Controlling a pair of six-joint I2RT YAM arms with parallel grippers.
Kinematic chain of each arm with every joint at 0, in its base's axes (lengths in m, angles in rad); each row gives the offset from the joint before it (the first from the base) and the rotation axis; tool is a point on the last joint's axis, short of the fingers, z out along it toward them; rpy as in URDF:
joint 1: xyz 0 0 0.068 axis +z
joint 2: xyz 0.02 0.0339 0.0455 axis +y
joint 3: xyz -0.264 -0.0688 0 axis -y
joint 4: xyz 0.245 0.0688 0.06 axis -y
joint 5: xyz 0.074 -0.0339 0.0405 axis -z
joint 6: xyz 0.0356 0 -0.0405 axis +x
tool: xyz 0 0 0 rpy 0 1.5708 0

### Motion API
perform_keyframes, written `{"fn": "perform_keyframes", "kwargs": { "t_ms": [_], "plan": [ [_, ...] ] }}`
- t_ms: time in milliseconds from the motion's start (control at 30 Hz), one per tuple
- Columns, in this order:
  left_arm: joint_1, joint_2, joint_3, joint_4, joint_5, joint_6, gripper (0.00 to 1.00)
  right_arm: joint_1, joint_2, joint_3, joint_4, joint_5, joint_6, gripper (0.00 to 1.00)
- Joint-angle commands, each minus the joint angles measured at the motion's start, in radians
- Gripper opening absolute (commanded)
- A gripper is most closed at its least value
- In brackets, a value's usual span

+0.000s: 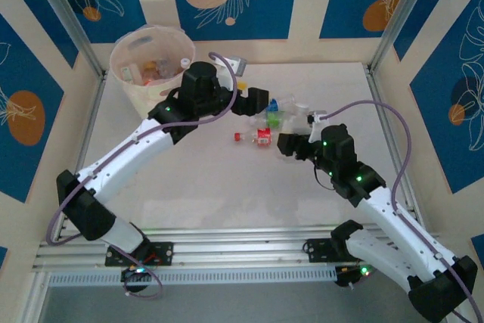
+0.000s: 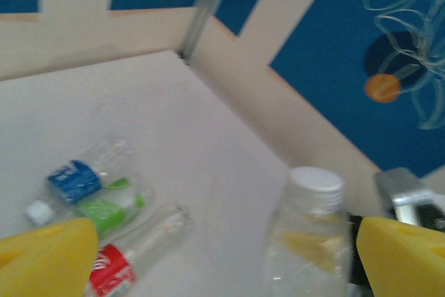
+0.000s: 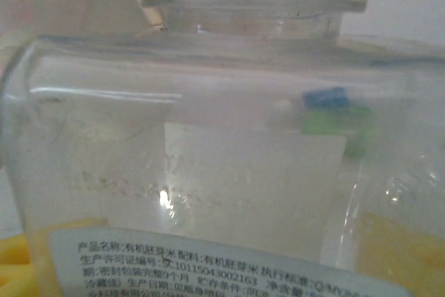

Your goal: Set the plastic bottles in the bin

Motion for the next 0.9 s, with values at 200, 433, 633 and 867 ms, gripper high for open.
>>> {"fn": "perform_keyframes", "kwargs": {
  "t_ms": [200, 433, 633, 867],
  "plan": [
    [-0.032, 0.068, 0.136, -0.129, 0.242, 0.052, 0.87, 0.091, 0.062, 0.043, 0.158, -0.038, -0.138, 0.58],
    [-0.039, 0.108, 0.177, -0.212, 0.201, 0.091, 0.83, 0.127, 0.09, 0.067, 0.175, -0.043, -0.157, 0.58],
    [-0.04, 0.132, 0.215, -0.279, 0.153, 0.144, 0.82, 0.147, 0.096, 0.082, 0.17, -0.046, -0.172, 0.58],
    [-0.042, 0.147, 0.23, -0.289, 0.193, 0.151, 0.72, 0.163, 0.119, 0.097, 0.16, -0.038, -0.183, 0.58]
  ]
}}
